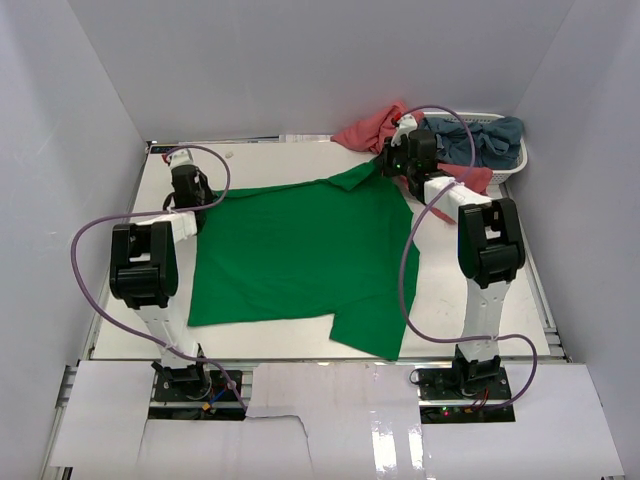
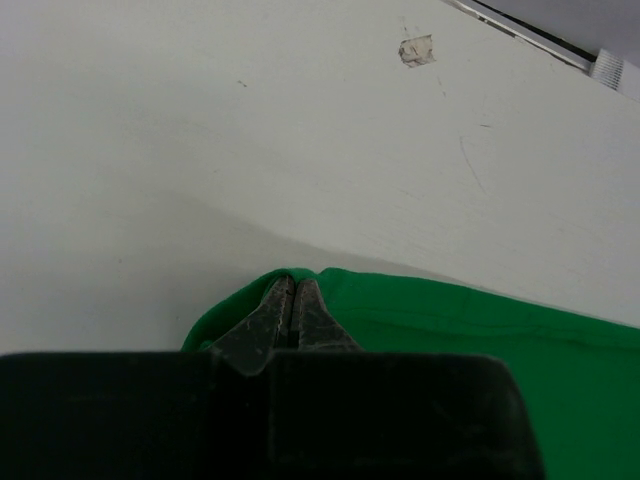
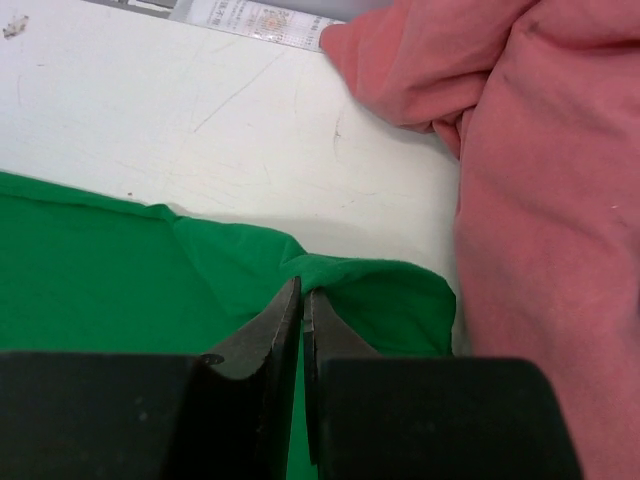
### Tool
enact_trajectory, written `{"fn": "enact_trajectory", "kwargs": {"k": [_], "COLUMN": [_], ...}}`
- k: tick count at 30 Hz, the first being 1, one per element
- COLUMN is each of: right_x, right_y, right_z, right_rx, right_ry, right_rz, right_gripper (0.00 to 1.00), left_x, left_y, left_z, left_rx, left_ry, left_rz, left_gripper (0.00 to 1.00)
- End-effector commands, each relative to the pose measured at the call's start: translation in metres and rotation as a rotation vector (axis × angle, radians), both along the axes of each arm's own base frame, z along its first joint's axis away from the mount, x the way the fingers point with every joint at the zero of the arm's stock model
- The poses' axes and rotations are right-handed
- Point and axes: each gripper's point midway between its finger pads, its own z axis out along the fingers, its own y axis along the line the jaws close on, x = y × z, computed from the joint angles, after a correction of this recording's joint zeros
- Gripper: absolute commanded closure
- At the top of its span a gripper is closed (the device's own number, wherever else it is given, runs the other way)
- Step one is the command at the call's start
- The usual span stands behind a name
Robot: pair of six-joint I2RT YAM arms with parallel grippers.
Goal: Fold and stack the t-shirts
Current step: Fold the flattened tshirt in 1/3 of the way
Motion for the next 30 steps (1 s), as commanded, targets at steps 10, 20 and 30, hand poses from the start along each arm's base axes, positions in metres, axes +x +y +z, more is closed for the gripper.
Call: {"fn": "enact_trajectory", "kwargs": {"k": [10,20,30], "right_x": [-0.021,-0.033,-0.036], "right_y": [-0.003,-0.009,-0.020], "right_z": [0.058,0.068,0.081], "right_rx": [0.029,0.017,-0.004], "right_ry": [-0.114,-0.129,-0.145], "right_rz": [0.011,0.006,-0.025], "right_gripper": [0.92,0.92,0.92], "left_x": [-0.020,-0.032,-0.031], "left_y": [-0.001,0.002,0.001], "left_z": [0.059,0.067,0.057], "left_rx": [0.008,0.023,0.010], "left_ry": [-0.118,-0.132,-0.112], "left_rz": [-0.003,0.009,0.007], "left_gripper": [1.00,1.00,1.00]}}
